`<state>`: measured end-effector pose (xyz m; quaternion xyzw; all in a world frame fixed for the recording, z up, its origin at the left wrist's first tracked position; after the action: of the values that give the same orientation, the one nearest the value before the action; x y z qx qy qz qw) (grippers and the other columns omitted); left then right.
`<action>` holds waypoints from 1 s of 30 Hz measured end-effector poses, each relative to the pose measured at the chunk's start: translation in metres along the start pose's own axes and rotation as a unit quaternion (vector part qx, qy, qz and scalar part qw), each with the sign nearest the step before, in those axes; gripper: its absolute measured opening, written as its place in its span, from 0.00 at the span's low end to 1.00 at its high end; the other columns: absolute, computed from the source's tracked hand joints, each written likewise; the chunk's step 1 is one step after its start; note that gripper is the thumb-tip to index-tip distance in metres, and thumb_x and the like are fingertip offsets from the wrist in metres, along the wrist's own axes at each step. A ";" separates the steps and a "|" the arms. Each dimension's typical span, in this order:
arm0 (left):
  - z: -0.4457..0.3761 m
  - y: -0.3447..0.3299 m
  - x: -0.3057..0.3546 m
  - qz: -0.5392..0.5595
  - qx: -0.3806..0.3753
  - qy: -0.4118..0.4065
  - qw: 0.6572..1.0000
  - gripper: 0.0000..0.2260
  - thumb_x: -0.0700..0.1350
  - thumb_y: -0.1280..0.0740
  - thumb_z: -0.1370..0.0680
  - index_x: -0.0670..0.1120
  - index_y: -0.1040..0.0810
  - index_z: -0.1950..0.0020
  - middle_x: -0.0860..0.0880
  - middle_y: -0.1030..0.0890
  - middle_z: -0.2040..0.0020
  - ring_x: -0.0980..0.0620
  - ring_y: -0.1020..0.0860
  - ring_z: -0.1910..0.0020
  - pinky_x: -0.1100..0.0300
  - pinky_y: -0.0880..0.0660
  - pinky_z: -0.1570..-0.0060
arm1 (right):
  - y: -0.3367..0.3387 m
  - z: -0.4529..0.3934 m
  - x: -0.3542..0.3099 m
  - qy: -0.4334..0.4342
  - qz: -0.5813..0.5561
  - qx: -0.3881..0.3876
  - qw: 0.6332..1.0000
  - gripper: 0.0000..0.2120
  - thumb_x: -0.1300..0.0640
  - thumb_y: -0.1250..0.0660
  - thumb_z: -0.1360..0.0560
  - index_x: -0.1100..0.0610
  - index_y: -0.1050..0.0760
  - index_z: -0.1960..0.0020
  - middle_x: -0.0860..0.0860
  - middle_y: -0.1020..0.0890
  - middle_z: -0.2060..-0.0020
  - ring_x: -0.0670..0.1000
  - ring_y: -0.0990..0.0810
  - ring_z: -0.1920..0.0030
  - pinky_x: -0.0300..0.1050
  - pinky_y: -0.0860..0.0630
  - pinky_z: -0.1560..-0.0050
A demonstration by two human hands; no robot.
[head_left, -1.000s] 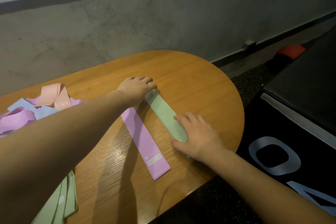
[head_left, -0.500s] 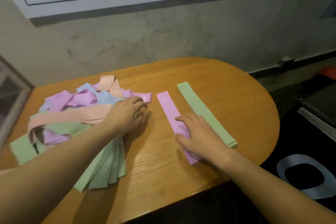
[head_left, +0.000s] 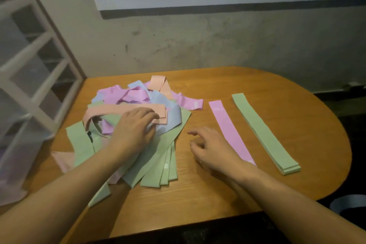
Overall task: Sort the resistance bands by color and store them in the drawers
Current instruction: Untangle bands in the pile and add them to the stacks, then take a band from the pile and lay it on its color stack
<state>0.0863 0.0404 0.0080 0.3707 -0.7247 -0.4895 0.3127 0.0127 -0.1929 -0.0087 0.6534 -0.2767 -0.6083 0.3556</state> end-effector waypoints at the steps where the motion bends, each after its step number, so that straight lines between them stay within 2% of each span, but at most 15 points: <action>1: 0.000 0.001 -0.006 0.015 0.004 0.024 1.000 0.10 0.46 0.30 0.22 0.50 0.20 0.41 0.50 0.20 0.40 0.47 0.23 0.41 0.50 0.26 0.42 | -0.003 -0.003 -0.003 0.001 -0.002 0.000 1.000 0.18 0.50 0.37 0.20 0.45 0.27 0.31 0.41 0.24 0.34 0.43 0.31 0.33 0.37 0.35 0.35; 5: 0.000 -0.003 -0.027 0.085 -0.020 0.133 0.987 0.13 0.52 0.35 0.18 0.51 0.24 0.35 0.54 0.26 0.34 0.48 0.21 0.45 0.51 0.23 0.51 | -0.009 -0.011 -0.012 0.008 -0.007 0.003 1.000 0.16 0.51 0.37 0.20 0.46 0.26 0.32 0.41 0.24 0.35 0.42 0.30 0.33 0.39 0.32 0.34; 8: -0.001 -0.011 -0.033 0.079 -0.019 0.143 0.986 0.16 0.56 0.39 0.16 0.52 0.26 0.31 0.54 0.28 0.30 0.48 0.21 0.43 0.52 0.23 0.53 | -0.011 -0.013 -0.015 0.007 -0.010 0.001 1.000 0.16 0.50 0.37 0.19 0.46 0.26 0.32 0.41 0.24 0.36 0.41 0.30 0.34 0.37 0.33 0.36; 10: -0.001 -0.017 -0.038 0.068 -0.023 0.151 0.986 0.17 0.55 0.39 0.17 0.52 0.26 0.30 0.54 0.27 0.29 0.48 0.22 0.41 0.52 0.23 0.53 | -0.012 -0.012 -0.014 0.002 -0.015 0.000 1.000 0.16 0.50 0.37 0.19 0.46 0.26 0.32 0.40 0.24 0.36 0.40 0.29 0.35 0.36 0.32 0.37; 12: -0.001 -0.022 -0.043 0.058 -0.028 0.160 0.985 0.15 0.54 0.36 0.18 0.54 0.24 0.32 0.54 0.24 0.33 0.47 0.21 0.43 0.53 0.23 0.55 | -0.012 -0.012 -0.012 -0.001 -0.022 -0.002 1.000 0.15 0.50 0.37 0.19 0.46 0.25 0.32 0.40 0.24 0.36 0.39 0.29 0.36 0.35 0.31 0.38; 14: -0.003 -0.025 -0.045 0.044 -0.024 0.164 0.985 0.09 0.54 0.36 0.19 0.56 0.22 0.40 0.54 0.20 0.42 0.46 0.20 0.49 0.53 0.22 0.57 | -0.013 -0.011 -0.011 0.000 -0.030 -0.001 1.000 0.15 0.51 0.37 0.19 0.46 0.25 0.33 0.40 0.24 0.37 0.39 0.28 0.38 0.36 0.30 0.39; 16: -0.005 -0.027 -0.044 0.044 -0.026 0.170 0.984 0.08 0.54 0.36 0.18 0.56 0.18 0.46 0.54 0.21 0.49 0.47 0.21 0.54 0.52 0.22 0.58 | -0.013 -0.010 -0.009 0.001 -0.033 -0.001 0.999 0.14 0.51 0.37 0.19 0.46 0.24 0.34 0.40 0.23 0.38 0.39 0.27 0.39 0.37 0.28 0.39; 20: -0.002 -0.028 -0.043 0.069 -0.008 0.179 0.981 0.08 0.52 0.36 0.18 0.54 0.17 0.48 0.56 0.22 0.48 0.51 0.22 0.54 0.52 0.22 0.58 | -0.013 -0.011 -0.008 0.003 -0.037 -0.003 0.999 0.14 0.51 0.38 0.19 0.45 0.24 0.34 0.40 0.23 0.38 0.39 0.27 0.39 0.38 0.27 0.38; 24: 0.004 -0.020 -0.034 0.115 0.022 0.173 0.978 0.04 0.51 0.37 0.18 0.54 0.23 0.48 0.56 0.23 0.48 0.52 0.23 0.55 0.51 0.22 0.58 | -0.012 -0.011 -0.008 0.000 -0.054 -0.002 0.999 0.14 0.51 0.38 0.19 0.45 0.24 0.34 0.40 0.24 0.38 0.39 0.27 0.38 0.38 0.27 0.38; 28: 0.007 0.000 -0.012 0.121 0.084 0.118 0.982 0.03 0.47 0.34 0.20 0.50 0.22 0.48 0.52 0.20 0.52 0.50 0.24 0.55 0.49 0.24 0.57 | -0.011 -0.011 -0.013 -0.007 -0.100 0.008 0.995 0.16 0.51 0.37 0.19 0.44 0.27 0.32 0.39 0.26 0.38 0.39 0.27 0.40 0.35 0.28 0.42; 30: 0.008 0.010 0.002 0.114 0.108 0.086 0.984 0.04 0.46 0.32 0.21 0.48 0.21 0.48 0.51 0.19 0.53 0.48 0.23 0.56 0.49 0.25 0.57 | -0.010 -0.012 -0.017 -0.021 -0.160 0.022 0.987 0.19 0.51 0.35 0.21 0.43 0.29 0.31 0.40 0.27 0.38 0.40 0.26 0.41 0.38 0.26 0.43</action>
<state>0.0761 0.0452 0.0146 0.3579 -0.7811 -0.3363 0.3857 0.0222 -0.1715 -0.0064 0.6839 -0.1893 -0.6647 0.2337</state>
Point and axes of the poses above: each hand's wrist, its own z-axis away from the middle knuckle, its own y-axis out of the back of the hand, x = y × z, the point moved 2 cm from there along -z, towards the middle knuckle
